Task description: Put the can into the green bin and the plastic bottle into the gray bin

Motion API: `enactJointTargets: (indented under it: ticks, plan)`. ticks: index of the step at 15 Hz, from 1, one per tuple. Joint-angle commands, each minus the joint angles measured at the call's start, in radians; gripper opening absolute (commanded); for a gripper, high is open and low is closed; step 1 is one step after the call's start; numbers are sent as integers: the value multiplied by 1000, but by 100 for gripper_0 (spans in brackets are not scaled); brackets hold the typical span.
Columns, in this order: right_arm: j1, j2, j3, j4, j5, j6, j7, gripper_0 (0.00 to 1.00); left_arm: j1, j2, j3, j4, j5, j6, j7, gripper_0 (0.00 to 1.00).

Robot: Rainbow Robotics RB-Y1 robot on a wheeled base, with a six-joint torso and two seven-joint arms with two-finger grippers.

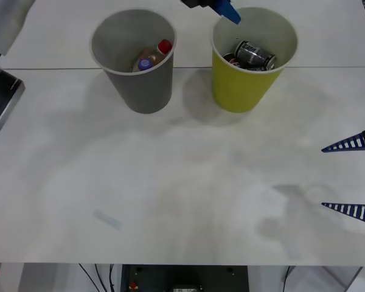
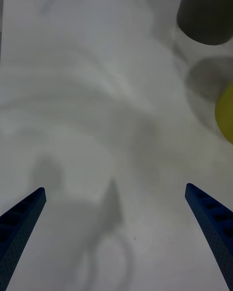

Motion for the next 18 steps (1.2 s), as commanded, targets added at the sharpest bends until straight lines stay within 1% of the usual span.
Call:
enactJointTargets:
  ticks: [1, 2, 3, 4, 7, 9, 10, 12, 13, 17, 18]
  plan:
    - [0, 0, 0, 0, 0, 0, 0, 100, 39, 132, -1, -92, 113, -75, -22, 100]
    - [0, 0, 0, 0, 0, 0, 0, 100, 80, 180, 1, -174, 132, -73, -22, 100]
    - [0, 0, 0, 0, 0, 0, 0, 100, 146, 238, 7, -289, 138, -68, -17, 100]
    - [0, 0, 0, 0, 0, 0, 0, 100, 195, 283, 27, -365, 138, -67, -16, 100]
    - [0, 0, 0, 0, 0, 0, 0, 100, 344, 396, 110, -548, 176, -67, -25, 100]
    - [0, 0, 0, 0, 0, 0, 0, 100, 440, 473, 148, -692, 178, -67, -34, 100]
    - [0, 0, 0, 0, 0, 0, 0, 100, 477, 502, 167, -743, 178, -68, -37, 100]
    - [0, 0, 0, 0, 0, 0, 0, 100, 579, 551, 228, -836, 195, -71, -53, 100]
    - [0, 0, 0, 0, 0, 0, 0, 100, 628, 565, 262, -869, 201, -71, -79, 100]
    - [0, 0, 0, 0, 0, 0, 0, 100, 875, 571, 441, -944, 262, -75, -271, 100]
    - [0, 0, 0, 0, 0, 0, 0, 100, 947, 570, 489, -961, 290, -76, -329, 100]
